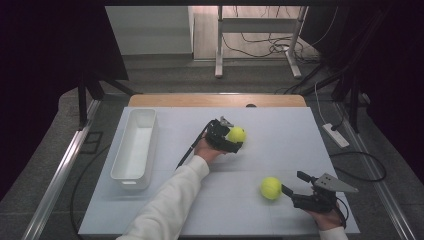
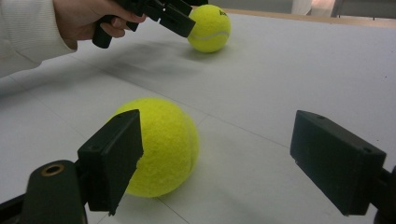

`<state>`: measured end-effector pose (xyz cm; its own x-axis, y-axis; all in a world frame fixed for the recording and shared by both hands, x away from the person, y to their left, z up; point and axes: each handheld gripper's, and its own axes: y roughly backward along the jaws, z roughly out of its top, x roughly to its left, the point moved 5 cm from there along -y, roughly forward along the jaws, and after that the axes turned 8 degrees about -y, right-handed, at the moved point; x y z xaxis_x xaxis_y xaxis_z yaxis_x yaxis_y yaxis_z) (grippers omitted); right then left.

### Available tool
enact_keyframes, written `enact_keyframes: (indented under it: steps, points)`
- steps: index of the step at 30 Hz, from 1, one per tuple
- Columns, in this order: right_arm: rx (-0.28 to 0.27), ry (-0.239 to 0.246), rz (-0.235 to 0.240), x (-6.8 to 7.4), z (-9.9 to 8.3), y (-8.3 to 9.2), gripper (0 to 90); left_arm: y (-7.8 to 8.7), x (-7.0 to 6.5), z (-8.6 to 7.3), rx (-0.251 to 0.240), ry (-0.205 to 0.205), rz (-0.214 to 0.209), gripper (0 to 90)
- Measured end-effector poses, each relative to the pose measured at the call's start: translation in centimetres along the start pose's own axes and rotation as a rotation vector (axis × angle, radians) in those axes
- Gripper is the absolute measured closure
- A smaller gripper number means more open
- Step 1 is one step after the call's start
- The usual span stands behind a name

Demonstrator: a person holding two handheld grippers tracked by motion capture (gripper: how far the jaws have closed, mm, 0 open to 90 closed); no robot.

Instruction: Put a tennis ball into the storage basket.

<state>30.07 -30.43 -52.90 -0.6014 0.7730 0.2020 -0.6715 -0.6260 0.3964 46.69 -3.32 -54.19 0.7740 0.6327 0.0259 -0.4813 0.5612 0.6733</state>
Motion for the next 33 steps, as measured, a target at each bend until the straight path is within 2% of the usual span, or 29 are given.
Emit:
enact_keyframes:
  steps: [7, 18, 33]
  points:
    - [0.0, -0.002, -0.001, 0.0, 0.0, 0.0, 16.6, -0.6, 0.4, 0.3, 0.0, 0.001, 0.009, 8.3]
    - [0.002, -0.006, -0.005, -0.1, -0.1, 0.1, 16.7, -1.5, 0.3, 0.8, 0.016, -0.026, 0.016, 8.3]
    - [0.003, -0.003, -0.008, -0.1, -0.1, 0.1, 16.6, -2.4, 0.4, 0.8, 0.029, -0.01, 0.012, 8.5]
